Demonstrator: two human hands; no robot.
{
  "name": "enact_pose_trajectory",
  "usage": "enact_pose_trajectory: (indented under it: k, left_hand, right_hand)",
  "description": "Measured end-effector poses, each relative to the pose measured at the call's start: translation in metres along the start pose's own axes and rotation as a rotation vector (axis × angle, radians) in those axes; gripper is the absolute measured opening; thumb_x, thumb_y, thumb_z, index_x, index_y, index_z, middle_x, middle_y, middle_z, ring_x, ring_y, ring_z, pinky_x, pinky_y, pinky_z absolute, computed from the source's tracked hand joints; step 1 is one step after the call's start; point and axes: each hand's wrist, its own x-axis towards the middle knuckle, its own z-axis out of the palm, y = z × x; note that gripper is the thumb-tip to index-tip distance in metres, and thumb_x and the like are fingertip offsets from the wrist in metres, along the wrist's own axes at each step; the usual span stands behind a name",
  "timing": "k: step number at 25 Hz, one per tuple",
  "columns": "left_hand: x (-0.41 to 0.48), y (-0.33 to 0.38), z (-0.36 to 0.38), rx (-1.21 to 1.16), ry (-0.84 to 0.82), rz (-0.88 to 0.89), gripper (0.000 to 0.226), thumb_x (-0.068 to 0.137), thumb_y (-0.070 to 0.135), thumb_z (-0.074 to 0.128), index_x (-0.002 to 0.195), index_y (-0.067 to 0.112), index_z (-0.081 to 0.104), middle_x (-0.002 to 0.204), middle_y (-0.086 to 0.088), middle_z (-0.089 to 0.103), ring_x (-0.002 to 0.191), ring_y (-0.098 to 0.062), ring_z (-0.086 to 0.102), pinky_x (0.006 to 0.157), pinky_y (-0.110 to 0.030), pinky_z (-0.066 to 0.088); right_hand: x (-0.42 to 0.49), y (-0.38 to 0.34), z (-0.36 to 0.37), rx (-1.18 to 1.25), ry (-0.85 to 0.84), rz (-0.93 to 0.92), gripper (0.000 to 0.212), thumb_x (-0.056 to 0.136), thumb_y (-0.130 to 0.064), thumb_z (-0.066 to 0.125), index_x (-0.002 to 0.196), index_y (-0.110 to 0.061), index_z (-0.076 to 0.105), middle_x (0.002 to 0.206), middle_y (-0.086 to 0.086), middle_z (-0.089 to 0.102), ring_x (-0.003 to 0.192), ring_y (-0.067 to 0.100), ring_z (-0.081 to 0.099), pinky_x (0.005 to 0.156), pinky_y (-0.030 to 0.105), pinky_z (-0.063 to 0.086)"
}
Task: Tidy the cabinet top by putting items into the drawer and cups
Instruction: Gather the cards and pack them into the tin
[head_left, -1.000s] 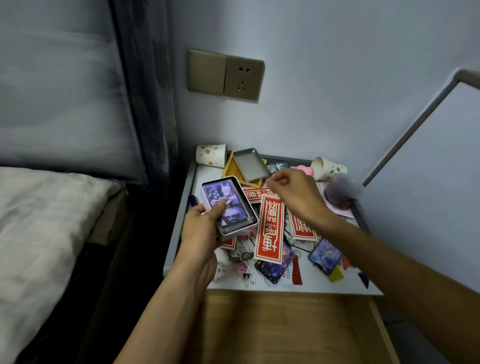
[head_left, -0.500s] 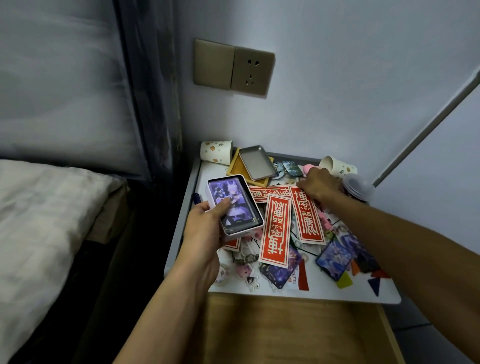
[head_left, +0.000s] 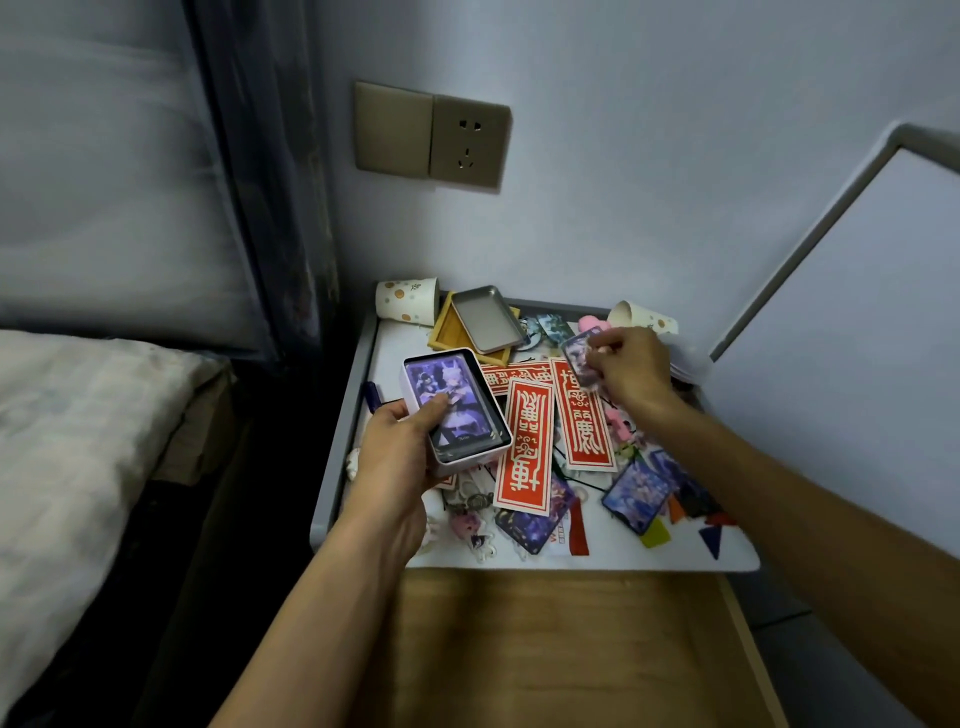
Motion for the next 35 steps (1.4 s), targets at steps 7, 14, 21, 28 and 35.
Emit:
enact_pose_trajectory:
  k: [7,14,21,28,35]
  left_hand:
    - [-0.016,-0.005,-0.006,0.045,-0.018,0.040,0.020,0.094,0.016,0.061,0.111,0.005,0.060,0.080,-0.004,0.074,0.066,-0.020,0.070,0.067,-0.036,0.056]
    - [-0.028,-0.006,-0.010,0.005,-0.048,0.026,0.020,0.094,0.013,0.060,0.112,0.004,0.057,0.072,-0.002,0.074,0.058,-0.016,0.071,0.050,-0.029,0.058]
    - [-0.023,-0.001,-0.013,0.020,-0.012,0.038,0.027,0.094,0.016,0.061,0.118,0.003,0.057,0.087,-0.007,0.074,0.063,-0.016,0.072,0.054,-0.028,0.059]
    - [-0.021,-0.003,-0.012,0.043,-0.014,0.049,0.024,0.094,0.017,0.061,0.115,0.004,0.059,0.079,-0.003,0.075,0.063,-0.015,0.072,0.058,-0.029,0.058]
    - [-0.016,-0.006,-0.011,0.053,-0.005,0.041,0.028,0.094,0.017,0.062,0.118,0.004,0.059,0.084,-0.004,0.075,0.065,-0.016,0.072,0.052,-0.027,0.058]
  right_hand:
    - [-0.143,0.072,-0.010,0.056,-0.138,0.023,0.023,0.079,-0.008,0.077,0.097,-0.012,0.063,0.096,0.005,0.067,0.074,0.004,0.065,0.057,0.013,0.051]
    - [-0.142,0.066,0.022,-0.228,-0.141,0.056,0.076,0.072,-0.023,0.085,0.131,-0.019,0.038,0.131,0.006,0.046,0.112,0.022,0.055,0.086,0.035,0.051]
    - [-0.133,0.047,0.044,-0.524,-0.182,0.009,0.077,0.069,-0.049,0.082,0.127,-0.019,0.041,0.132,0.006,0.039,0.112,0.025,0.054,0.074,0.031,0.039]
    - [-0.129,0.042,0.043,-0.630,-0.232,-0.002,0.076,0.068,-0.052,0.082,0.123,-0.012,0.047,0.127,0.008,0.041,0.109,0.028,0.055,0.073,0.034,0.040]
    - [-0.124,0.031,0.025,-0.592,-0.226,-0.077,0.058,0.074,-0.041,0.081,0.116,-0.020,0.047,0.109,0.000,0.066,0.094,0.021,0.064,0.071,0.031,0.041]
